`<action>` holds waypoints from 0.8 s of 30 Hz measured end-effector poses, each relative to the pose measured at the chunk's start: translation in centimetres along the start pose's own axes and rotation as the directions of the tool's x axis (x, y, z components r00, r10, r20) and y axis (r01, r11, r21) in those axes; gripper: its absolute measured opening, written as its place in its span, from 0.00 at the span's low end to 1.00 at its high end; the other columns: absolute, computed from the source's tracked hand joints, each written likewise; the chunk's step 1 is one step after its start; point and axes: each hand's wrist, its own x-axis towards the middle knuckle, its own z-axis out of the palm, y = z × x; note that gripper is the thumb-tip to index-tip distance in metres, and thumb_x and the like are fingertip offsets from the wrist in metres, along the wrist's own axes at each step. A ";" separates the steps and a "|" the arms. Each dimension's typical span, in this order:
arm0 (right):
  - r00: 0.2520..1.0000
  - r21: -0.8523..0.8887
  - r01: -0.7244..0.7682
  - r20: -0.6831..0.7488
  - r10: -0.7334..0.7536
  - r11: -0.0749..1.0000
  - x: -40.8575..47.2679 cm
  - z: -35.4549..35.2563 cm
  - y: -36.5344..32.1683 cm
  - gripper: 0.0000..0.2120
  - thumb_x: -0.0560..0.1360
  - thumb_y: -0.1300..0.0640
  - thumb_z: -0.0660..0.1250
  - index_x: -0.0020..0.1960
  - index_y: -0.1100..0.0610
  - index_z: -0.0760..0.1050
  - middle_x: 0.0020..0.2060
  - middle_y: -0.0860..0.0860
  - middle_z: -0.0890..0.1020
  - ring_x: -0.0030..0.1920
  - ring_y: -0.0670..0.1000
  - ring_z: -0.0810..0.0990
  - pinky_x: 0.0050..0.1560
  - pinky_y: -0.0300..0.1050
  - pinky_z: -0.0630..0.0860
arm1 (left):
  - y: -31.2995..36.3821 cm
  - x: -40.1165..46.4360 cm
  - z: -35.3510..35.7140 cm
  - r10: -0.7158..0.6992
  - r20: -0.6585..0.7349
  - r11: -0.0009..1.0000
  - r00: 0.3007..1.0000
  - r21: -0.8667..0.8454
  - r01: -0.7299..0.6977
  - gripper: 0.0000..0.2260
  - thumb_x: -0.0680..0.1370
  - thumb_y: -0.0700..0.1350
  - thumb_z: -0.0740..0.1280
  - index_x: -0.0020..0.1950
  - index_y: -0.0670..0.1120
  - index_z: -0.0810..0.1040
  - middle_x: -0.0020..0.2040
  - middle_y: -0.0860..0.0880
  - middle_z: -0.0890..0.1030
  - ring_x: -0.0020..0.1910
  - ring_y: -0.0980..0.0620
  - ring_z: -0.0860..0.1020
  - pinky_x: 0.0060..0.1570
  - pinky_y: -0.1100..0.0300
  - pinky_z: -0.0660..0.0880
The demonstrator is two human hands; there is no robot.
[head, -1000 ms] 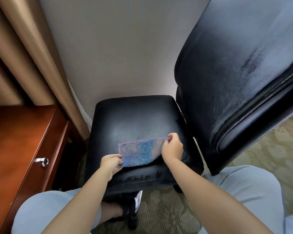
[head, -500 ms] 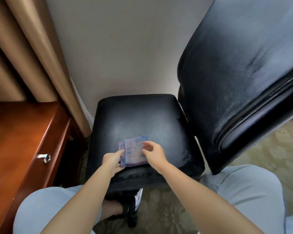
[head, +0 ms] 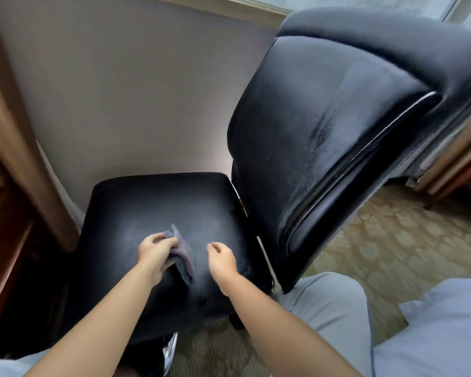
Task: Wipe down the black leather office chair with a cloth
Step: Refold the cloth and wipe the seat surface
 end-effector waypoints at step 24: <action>0.977 0.487 0.076 -0.211 0.033 0.870 -3.0 -4.0 -4.4 0.14 0.78 0.63 0.59 0.60 0.50 0.69 0.56 0.53 0.77 0.52 0.51 0.78 0.52 0.44 0.75 | 3.8 -3.5 3.5 0.082 0.221 0.995 0.972 0.030 -0.091 0.21 0.72 0.26 0.58 0.60 0.44 0.74 0.44 0.43 0.77 0.35 0.46 0.76 0.34 0.58 0.77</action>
